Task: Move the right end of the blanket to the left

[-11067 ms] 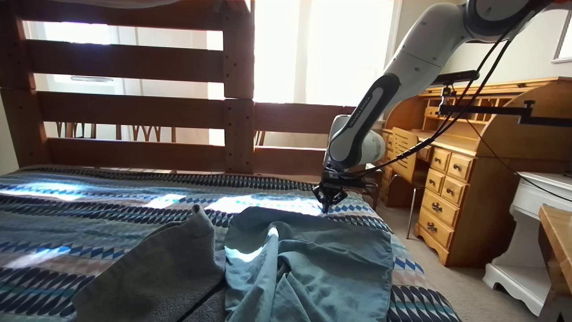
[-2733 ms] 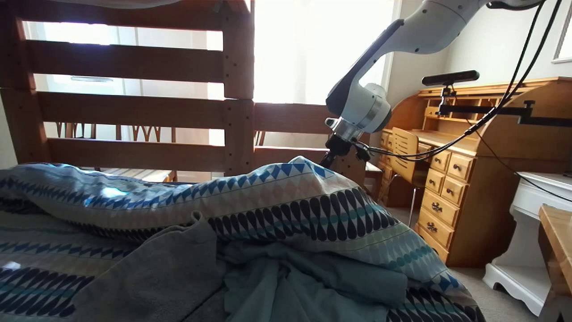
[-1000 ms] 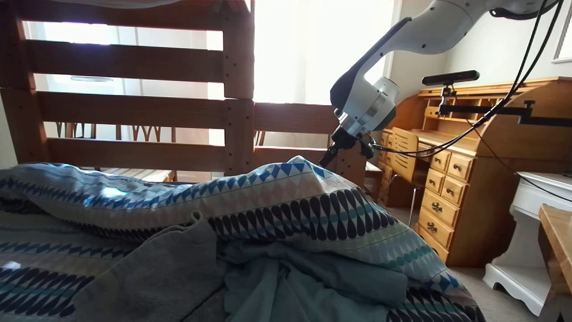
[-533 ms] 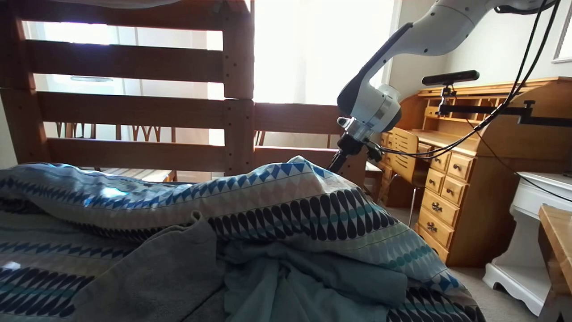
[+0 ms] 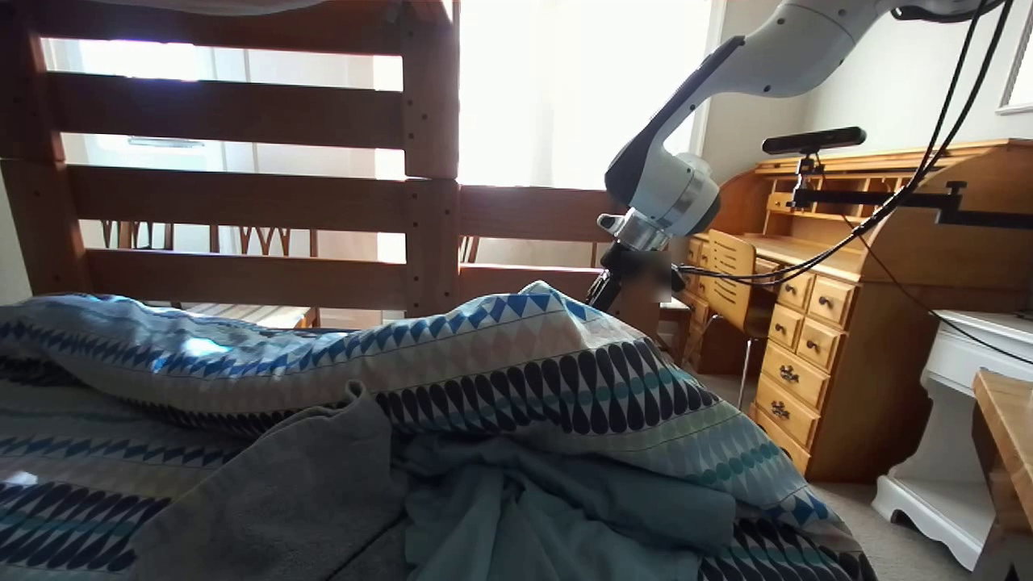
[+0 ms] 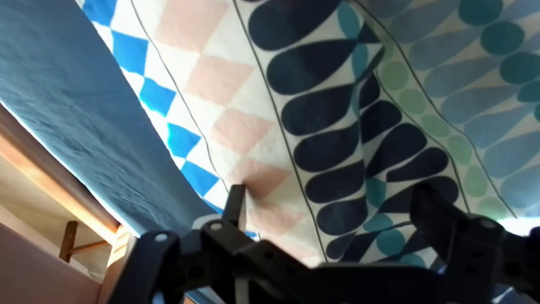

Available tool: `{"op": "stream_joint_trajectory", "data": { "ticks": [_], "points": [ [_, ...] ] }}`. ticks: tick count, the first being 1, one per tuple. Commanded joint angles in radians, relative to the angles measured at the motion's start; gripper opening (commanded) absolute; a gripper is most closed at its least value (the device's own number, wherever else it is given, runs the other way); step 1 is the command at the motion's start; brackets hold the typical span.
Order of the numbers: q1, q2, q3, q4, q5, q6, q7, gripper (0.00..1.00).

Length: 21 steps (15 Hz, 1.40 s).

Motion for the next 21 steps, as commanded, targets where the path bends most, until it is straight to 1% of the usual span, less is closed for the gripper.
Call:
{"op": "stream_joint_trajectory", "data": {
  "ticks": [1,2,3,4,5,6,8,9,10,11,12,13,14,15,17,18,21],
  "points": [
    [-0.013,0.028,0.040,0.041,0.012,0.024,-0.037,1.00],
    [-0.014,0.035,0.045,0.048,0.010,0.024,-0.039,1.00],
    [-0.010,0.044,0.045,0.055,0.007,0.031,-0.037,0.75],
    [-0.008,0.050,0.044,0.059,0.004,0.033,-0.036,0.72],
    [0.000,0.057,0.037,0.063,-0.003,0.040,-0.033,0.66],
    [0.004,0.065,0.033,0.068,-0.005,0.043,-0.029,0.57],
    [0.010,0.080,0.026,0.078,-0.008,0.062,-0.028,0.44],
    [0.009,0.086,0.027,0.081,-0.008,0.069,-0.029,0.43],
    [0.011,0.092,0.026,0.083,-0.009,0.082,-0.029,0.39],
    [0.013,0.098,0.025,0.087,-0.010,0.089,-0.027,0.29],
    [0.014,0.103,0.024,0.090,-0.011,0.093,-0.027,0.27],
    [0.016,0.108,0.024,0.093,-0.011,0.099,-0.027,0.08],
    [0.018,0.112,0.025,0.094,-0.011,0.104,-0.026,0.02],
    [0.019,0.113,0.029,0.093,-0.005,0.115,-0.024,0.01],
    [0.020,0.104,0.043,0.076,0.012,0.148,-0.020,0.00],
    [0.014,0.092,0.057,0.058,0.018,0.161,-0.028,0.02],
    [0.013,0.049,0.086,-0.013,0.028,0.218,-0.030,0.02]
  ]
}}
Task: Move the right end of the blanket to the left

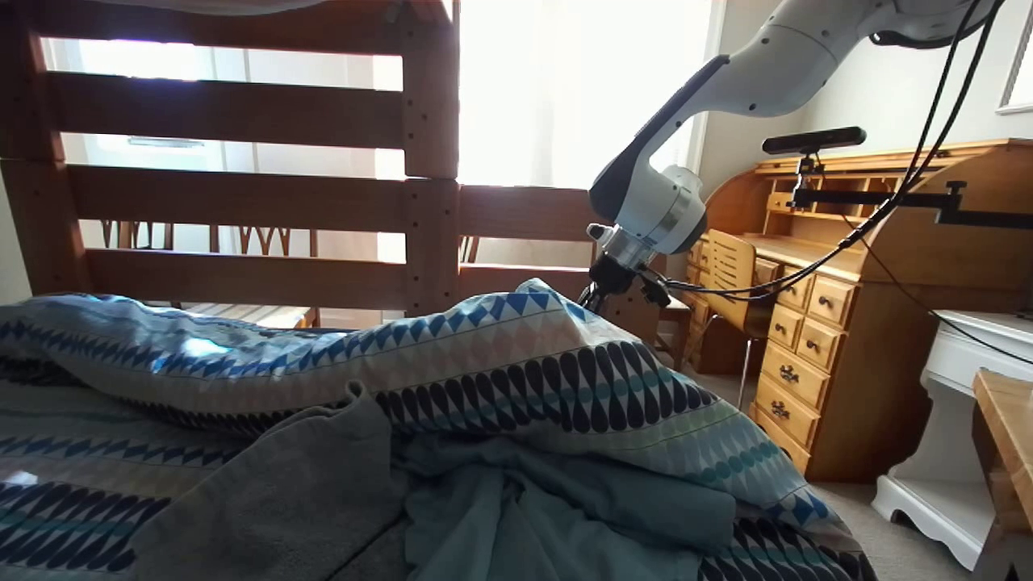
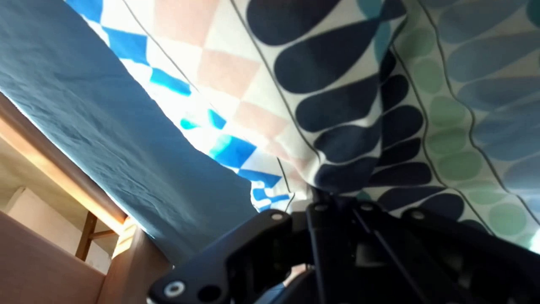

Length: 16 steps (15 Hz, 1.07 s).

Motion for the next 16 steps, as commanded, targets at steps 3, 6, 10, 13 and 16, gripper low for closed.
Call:
{"op": "stream_joint_trajectory", "data": {
  "ticks": [3,6,10,13,16],
  "points": [
    [-0.026,-0.097,0.079,-0.167,0.032,0.122,-0.028,0.02],
    [-0.076,-0.177,0.152,-0.295,0.031,0.162,-0.038,0.02],
    [-0.174,-0.276,0.279,-0.447,0.020,0.169,-0.058,0.02],
    [-0.262,-0.333,0.381,-0.533,0.015,0.118,-0.076,0.02],
    [-0.353,-0.351,0.491,-0.593,0.012,0.055,-0.106,0.02]
  ]
}}
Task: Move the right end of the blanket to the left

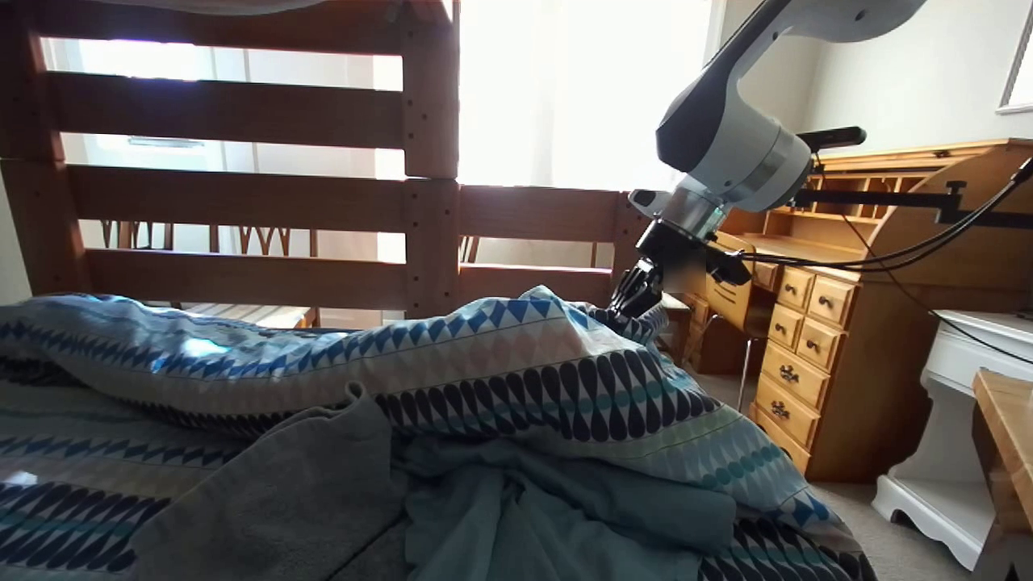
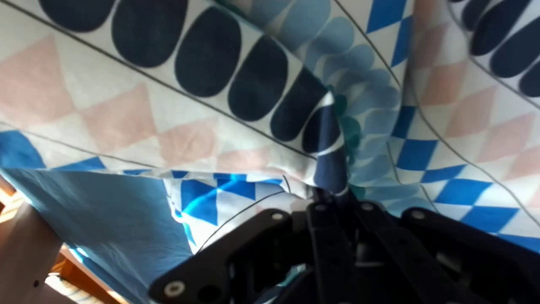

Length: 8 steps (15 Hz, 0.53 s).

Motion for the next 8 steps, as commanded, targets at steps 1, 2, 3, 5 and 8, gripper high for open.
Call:
{"op": "stream_joint_trajectory", "data": {
  "ticks": [1,2,3,5,8],
  "points": [
    [-0.119,-0.056,0.135,-0.100,0.010,-0.086,-0.051,0.02],
    [-0.145,-0.045,0.169,-0.107,0.012,-0.099,-0.060,0.02],
    [-0.169,-0.035,0.200,-0.113,0.017,-0.090,-0.067,0.02],
    [-0.124,-0.020,0.152,-0.082,0.000,-0.061,-0.034,0.07],
    [-0.122,-0.019,0.141,-0.080,0.000,-0.060,-0.034,0.02]
  ]
}}
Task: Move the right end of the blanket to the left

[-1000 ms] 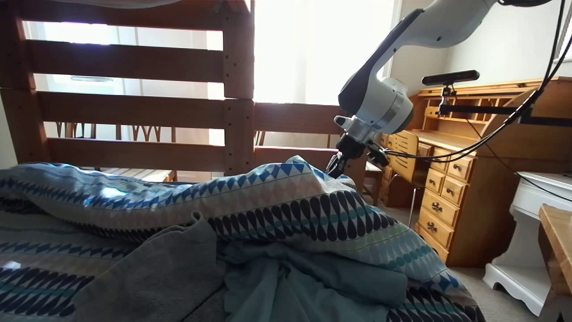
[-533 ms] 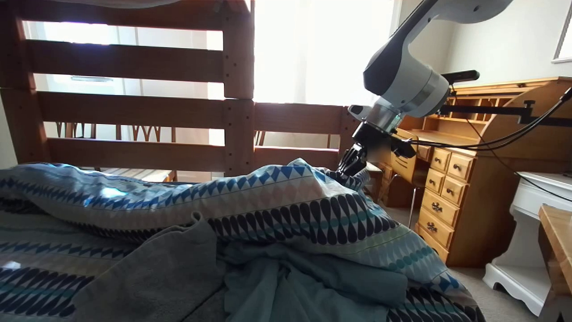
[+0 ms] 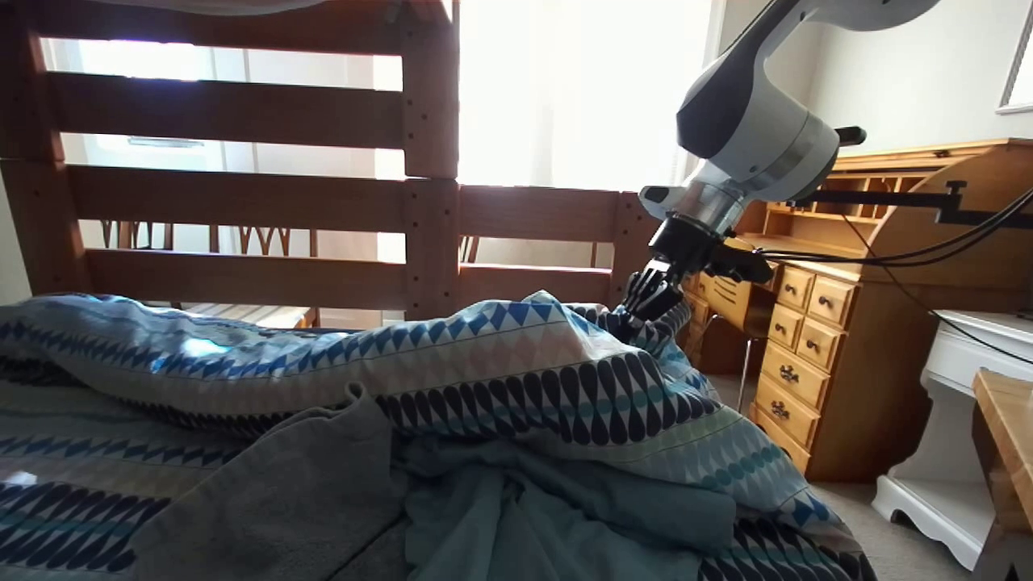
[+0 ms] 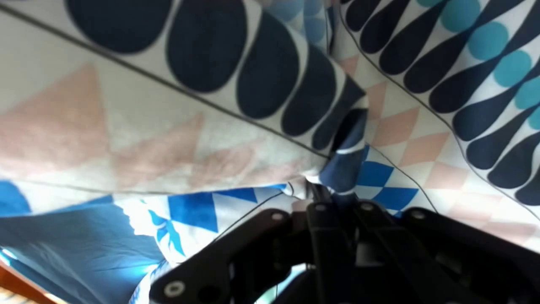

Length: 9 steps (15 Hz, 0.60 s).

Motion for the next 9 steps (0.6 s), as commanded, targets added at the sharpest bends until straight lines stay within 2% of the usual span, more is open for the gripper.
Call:
{"op": "stream_joint_trajectory", "data": {
  "ticks": [1,4,9],
  "points": [
    [0.005,0.002,-0.007,0.000,-0.004,-0.029,0.005,0.02],
    [0.024,-0.018,0.023,-0.054,-0.025,-0.140,-0.008,0.02],
    [0.080,-0.060,0.074,-0.154,-0.029,-0.238,-0.012,0.02]
  ]
}}
